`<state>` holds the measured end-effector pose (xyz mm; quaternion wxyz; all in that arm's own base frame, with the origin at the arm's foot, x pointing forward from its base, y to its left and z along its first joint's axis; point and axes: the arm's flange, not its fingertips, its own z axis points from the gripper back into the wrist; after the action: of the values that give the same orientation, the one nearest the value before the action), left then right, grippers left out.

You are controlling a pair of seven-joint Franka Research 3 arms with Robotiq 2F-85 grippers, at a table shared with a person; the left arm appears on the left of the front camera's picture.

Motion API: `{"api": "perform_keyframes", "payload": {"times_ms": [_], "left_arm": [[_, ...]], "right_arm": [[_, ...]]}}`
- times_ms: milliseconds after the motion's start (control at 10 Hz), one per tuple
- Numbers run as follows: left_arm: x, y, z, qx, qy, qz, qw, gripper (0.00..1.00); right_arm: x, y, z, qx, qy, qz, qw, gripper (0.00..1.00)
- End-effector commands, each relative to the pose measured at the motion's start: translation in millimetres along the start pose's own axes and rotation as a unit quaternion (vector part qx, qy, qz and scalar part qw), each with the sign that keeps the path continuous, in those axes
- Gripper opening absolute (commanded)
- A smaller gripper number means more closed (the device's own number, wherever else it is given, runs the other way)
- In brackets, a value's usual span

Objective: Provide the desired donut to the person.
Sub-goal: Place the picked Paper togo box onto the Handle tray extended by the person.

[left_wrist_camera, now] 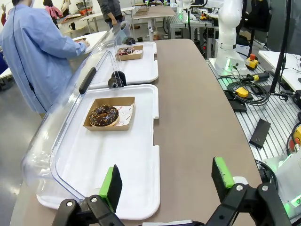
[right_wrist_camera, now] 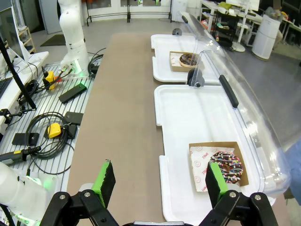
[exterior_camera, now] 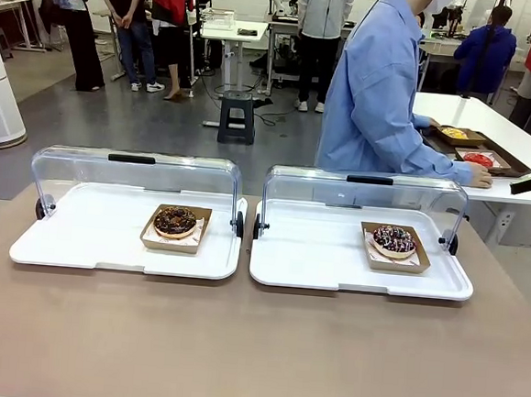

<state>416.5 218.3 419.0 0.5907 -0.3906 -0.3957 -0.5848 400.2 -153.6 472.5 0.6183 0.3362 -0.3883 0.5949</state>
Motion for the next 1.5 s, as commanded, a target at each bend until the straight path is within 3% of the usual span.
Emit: {"api": "perform_keyframes", "payload": {"times_ms": [0, 1400], "left_arm": [[1.2, -1.3, 1.7, -0.001, -0.003, 0.004, 1.000, 1.00], [1.2, -1.3, 1.7, -0.001, -0.003, 0.004, 1.000, 1.00]], "right_arm": [[0.5, 1.6, 0.0, 0.004, 0.001, 0.003, 1.000, 1.00], [0.5, 1.6, 0.0, 0.004, 0.001, 0.003, 1.000, 1.00]]}}
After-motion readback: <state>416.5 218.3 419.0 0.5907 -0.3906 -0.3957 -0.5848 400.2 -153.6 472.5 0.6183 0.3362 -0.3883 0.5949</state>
